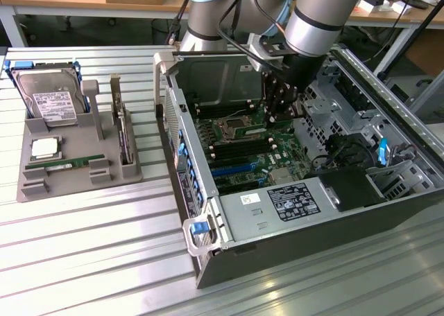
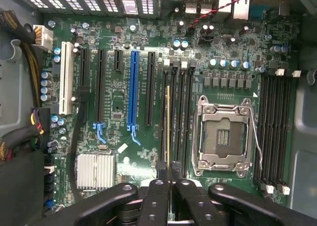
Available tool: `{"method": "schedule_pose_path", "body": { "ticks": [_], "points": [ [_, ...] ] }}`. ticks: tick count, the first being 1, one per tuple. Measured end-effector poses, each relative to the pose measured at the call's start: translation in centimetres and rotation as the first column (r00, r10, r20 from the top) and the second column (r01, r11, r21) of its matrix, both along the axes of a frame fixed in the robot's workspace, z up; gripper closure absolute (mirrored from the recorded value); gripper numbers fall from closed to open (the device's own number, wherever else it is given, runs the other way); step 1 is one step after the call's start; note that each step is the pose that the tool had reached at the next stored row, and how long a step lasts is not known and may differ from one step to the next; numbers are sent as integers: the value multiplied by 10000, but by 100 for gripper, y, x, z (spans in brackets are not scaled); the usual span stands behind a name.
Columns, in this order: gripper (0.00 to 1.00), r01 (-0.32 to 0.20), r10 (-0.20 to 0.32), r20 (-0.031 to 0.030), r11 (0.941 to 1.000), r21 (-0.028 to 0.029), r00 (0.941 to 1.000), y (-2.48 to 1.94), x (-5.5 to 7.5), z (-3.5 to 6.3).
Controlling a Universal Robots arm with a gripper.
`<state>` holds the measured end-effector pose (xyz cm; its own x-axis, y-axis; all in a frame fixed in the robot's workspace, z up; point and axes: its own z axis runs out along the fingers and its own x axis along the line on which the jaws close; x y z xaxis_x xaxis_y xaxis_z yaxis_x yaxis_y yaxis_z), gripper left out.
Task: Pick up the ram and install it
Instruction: 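Insert the ram into the slot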
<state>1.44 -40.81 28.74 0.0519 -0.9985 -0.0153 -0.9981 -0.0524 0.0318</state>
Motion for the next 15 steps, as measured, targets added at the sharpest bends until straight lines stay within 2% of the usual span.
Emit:
{"method": "schedule_pose_path", "body": {
  "ticks": [2,5,8,12,15],
  "points": [
    [88,34,-34,0,10000,0,10000,0,-12,-16],
    [88,389,-389,0,9992,-14,9992,0,-27,-55],
    [88,411,-411,0,9992,-13,9992,-8,-110,-86],
    [88,459,-459,2,9989,-50,9989,-9,-148,-199],
    [88,460,-460,2,9989,-52,9989,-9,-184,-251]
  ]
}}
